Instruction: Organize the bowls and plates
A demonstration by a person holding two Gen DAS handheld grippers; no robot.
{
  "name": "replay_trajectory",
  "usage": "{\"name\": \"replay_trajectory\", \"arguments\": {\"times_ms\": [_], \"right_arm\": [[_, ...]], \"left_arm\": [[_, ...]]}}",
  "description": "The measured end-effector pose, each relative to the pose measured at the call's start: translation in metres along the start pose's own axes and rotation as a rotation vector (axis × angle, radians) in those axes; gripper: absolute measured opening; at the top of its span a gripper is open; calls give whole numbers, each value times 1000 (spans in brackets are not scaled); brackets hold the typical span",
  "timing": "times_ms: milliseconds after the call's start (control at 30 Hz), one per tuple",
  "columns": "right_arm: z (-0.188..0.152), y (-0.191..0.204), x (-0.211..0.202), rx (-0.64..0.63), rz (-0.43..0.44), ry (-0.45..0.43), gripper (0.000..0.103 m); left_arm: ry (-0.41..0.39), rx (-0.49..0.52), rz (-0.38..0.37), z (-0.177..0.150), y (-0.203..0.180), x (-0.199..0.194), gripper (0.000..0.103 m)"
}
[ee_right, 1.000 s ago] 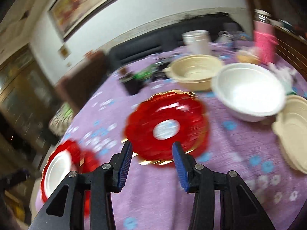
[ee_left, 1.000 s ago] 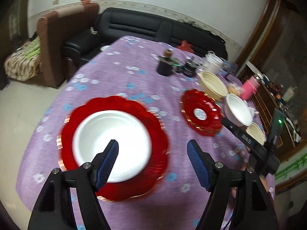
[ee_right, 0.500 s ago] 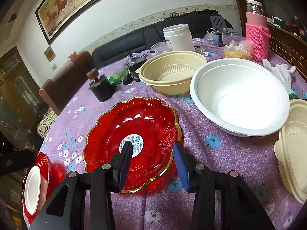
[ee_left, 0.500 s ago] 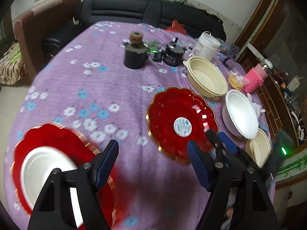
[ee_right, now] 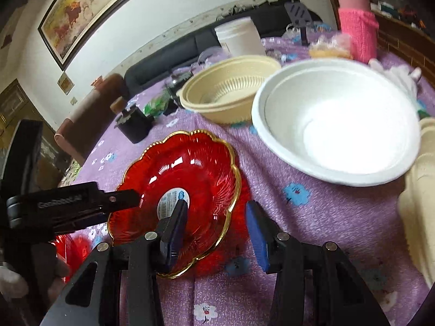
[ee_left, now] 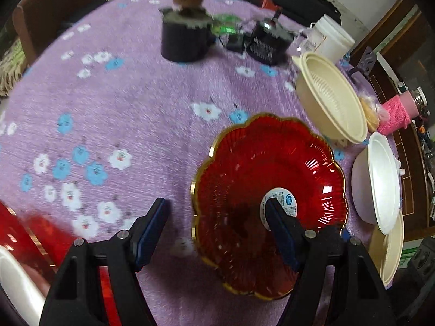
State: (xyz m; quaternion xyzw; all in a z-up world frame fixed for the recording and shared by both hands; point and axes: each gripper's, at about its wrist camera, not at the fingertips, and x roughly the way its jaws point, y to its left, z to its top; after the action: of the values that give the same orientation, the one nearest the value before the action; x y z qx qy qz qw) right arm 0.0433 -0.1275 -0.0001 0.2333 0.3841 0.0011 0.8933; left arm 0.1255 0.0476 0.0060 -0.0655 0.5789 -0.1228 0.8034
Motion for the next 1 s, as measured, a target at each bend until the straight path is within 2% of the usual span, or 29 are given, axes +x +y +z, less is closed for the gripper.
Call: {"name": "replay_trajectory", "arguments": {"times_ms": [33,133,200,267,300,367,467,633,800,867,1000], "right_arm": [[0,-2,2,9,14,9,48],[0,-3,5,15,27,14,47],[0,-3,6,10,35,21,31],[-1,-2,6,2,19,23,29],[-1,-3,4,3,13,19,24],[0,-5,-1,13,23,11,20],[1,-3,-11,13,61,-12,20],[-4,20,-33,-63,93,-74,20],[-12,42,-60,-74,226,-90,20],[-20,64,-71,-114,274,-93,20],[-50,116,-81,-263,279,-83,20]], "left_arm": [[-18,18,10,0,-4,0,73],[-5,61,-2,-2,-16,3,70],[4,87,5,-4,-21,3,53],[-5,94,34,-8,-23,1,42],[-6,88,34,-9,-21,0,37],[-9,75,30,-12,-16,-5,31],[-21,64,13,-21,-9,-17,31],[-90,68,17,-43,3,-59,31],[-159,4,-58,-69,38,-111,31],[-191,-17,-50,-86,56,-134,31],[-261,-46,21,-116,93,-168,31]]}}
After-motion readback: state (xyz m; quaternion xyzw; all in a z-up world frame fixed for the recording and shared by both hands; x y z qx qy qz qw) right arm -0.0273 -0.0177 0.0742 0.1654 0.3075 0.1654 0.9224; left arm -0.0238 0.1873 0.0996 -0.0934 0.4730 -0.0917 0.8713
